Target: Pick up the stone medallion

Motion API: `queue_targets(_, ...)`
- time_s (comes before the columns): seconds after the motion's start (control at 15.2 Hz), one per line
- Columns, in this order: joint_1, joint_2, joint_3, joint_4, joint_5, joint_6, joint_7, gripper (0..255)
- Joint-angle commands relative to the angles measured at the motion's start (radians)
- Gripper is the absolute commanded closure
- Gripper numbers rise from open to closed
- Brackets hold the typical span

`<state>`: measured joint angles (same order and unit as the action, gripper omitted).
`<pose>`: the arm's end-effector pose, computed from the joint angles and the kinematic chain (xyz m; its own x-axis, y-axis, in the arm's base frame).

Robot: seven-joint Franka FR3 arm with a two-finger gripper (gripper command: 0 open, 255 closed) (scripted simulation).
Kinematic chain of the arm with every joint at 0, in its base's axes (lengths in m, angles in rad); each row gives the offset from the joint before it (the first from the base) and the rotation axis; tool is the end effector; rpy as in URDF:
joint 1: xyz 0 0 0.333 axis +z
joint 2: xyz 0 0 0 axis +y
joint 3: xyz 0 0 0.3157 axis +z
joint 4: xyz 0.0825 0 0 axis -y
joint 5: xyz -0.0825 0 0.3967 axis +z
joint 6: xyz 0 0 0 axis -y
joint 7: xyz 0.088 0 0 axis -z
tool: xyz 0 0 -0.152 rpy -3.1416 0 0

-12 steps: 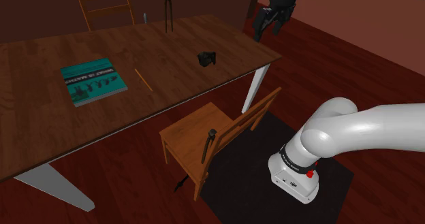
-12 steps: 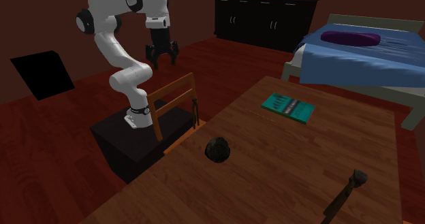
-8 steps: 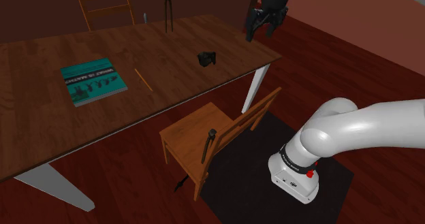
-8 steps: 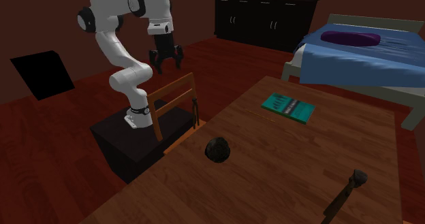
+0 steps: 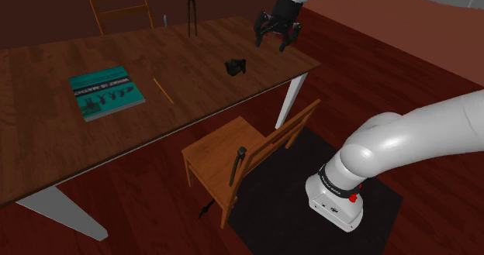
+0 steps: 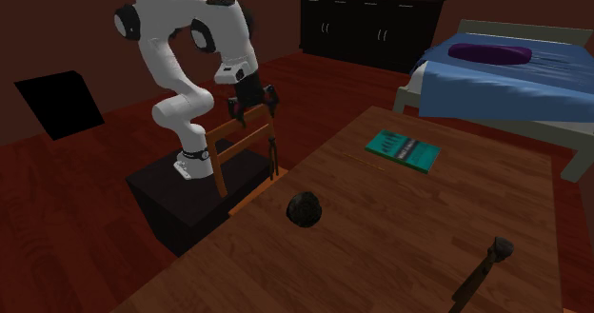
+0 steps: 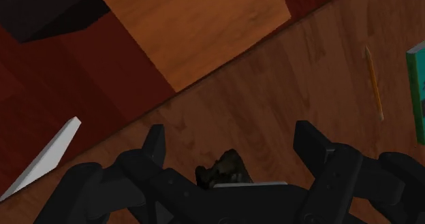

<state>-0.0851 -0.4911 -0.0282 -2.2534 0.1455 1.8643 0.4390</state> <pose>0.4313 -0.0325 0.5149 0.8325 -0.5536 0.0227 -0.5410 -0.8210 -0.1824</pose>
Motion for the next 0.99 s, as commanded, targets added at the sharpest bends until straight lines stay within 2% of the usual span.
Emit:
queue_targets(0.0,-0.01,0.064,-0.011,0.008,0.053,0.064,0.056,0)
queue_targets(0.46,-0.032,0.279,-0.062,0.049,0.26,0.262,0.189,0)
queue_targets(0.92,-0.049,0.496,-0.107,0.11,0.539,0.43,0.248,0)
